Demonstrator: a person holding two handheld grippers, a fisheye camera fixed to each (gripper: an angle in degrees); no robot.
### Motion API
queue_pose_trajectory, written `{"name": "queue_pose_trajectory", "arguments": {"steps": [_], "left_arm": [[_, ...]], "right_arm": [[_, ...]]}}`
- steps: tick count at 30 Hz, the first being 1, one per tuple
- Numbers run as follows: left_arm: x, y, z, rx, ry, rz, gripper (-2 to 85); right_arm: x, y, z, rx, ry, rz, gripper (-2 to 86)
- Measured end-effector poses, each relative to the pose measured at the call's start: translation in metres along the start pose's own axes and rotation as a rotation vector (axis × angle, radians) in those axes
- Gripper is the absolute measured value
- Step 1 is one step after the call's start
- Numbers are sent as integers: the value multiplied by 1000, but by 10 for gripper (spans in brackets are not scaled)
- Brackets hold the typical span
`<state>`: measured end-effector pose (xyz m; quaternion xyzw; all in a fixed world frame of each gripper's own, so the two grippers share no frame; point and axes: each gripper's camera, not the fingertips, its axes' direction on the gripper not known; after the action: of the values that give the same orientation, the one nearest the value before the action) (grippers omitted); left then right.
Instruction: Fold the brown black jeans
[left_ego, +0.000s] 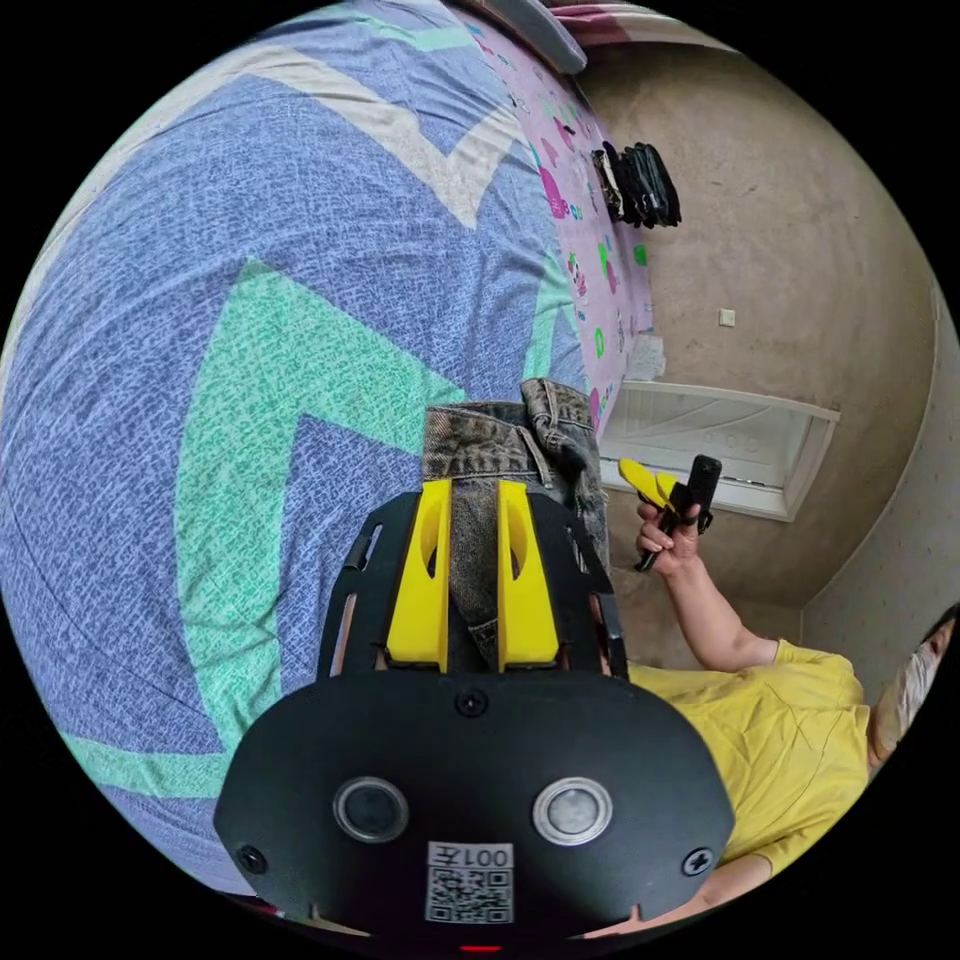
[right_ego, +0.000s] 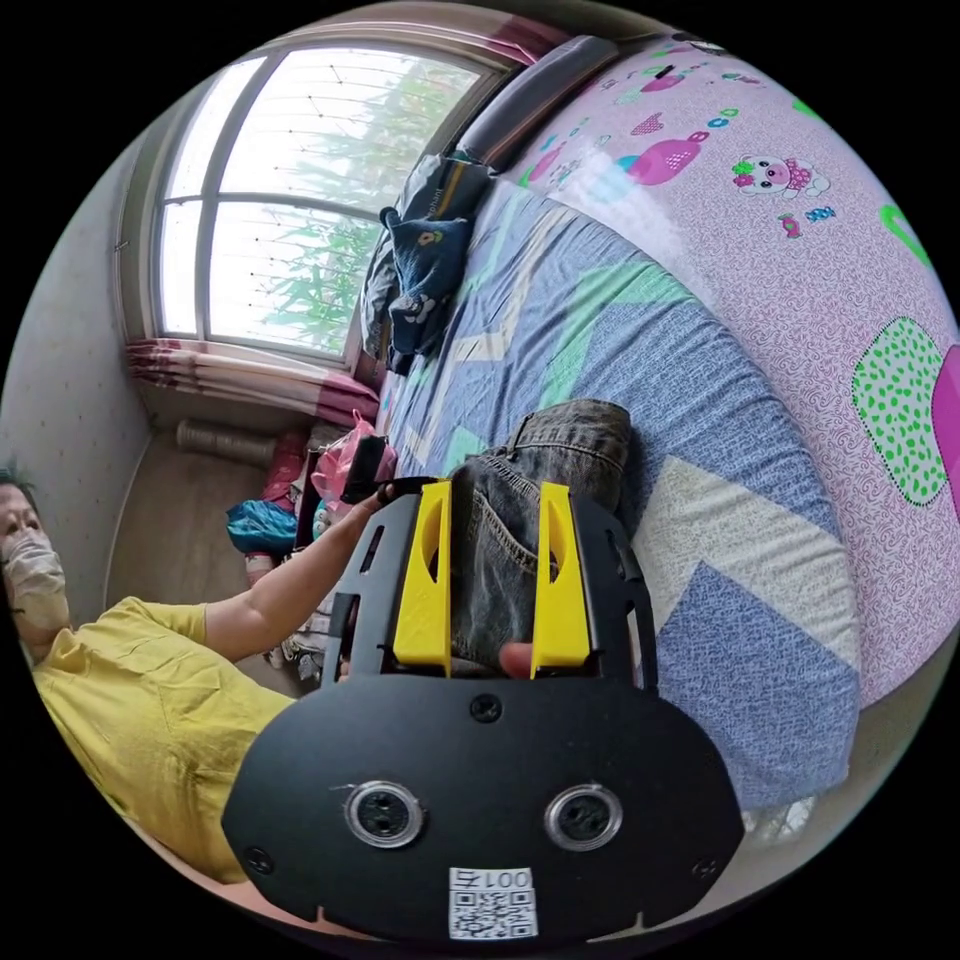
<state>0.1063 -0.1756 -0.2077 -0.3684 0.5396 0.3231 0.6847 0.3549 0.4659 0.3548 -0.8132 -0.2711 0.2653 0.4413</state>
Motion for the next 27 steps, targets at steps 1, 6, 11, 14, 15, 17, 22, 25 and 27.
{"name": "queue_pose_trajectory", "arguments": {"steps": [1, 6, 11, 14, 15, 17, 22, 25, 27], "left_arm": [[-1, 0, -2, 14, -1, -2, 34], [-22, -1, -5, 73, -20, -41, 33], [-28, -22, 33, 26, 18, -42, 35], [-24, -36, 60, -1, 36, -21, 36], [-24, -41, 70, -8, 32, -17, 33], [-26, -47, 80, -8, 47, -23, 19], [2, -44, 83, 79, 97, 139, -7], [53, -29, 85, 111, 173, 307, -8], [91, -13, 95, 121, 163, 414, -8]], "right_arm": [[1, 4, -4, 0, 3, 1, 118], [17, 14, -12, -26, 88, 21, 114], [41, 22, -5, -16, 42, 104, 105], [38, 27, 0, 9, 3, 99, 103], [34, 28, 3, 1, 2, 87, 103], [27, 28, 8, -14, -1, 63, 103], [-8, 25, 22, -59, 37, -36, 108], [-31, 25, 36, -92, 41, -97, 115], [-42, 27, 45, -108, 21, -117, 122]]}}
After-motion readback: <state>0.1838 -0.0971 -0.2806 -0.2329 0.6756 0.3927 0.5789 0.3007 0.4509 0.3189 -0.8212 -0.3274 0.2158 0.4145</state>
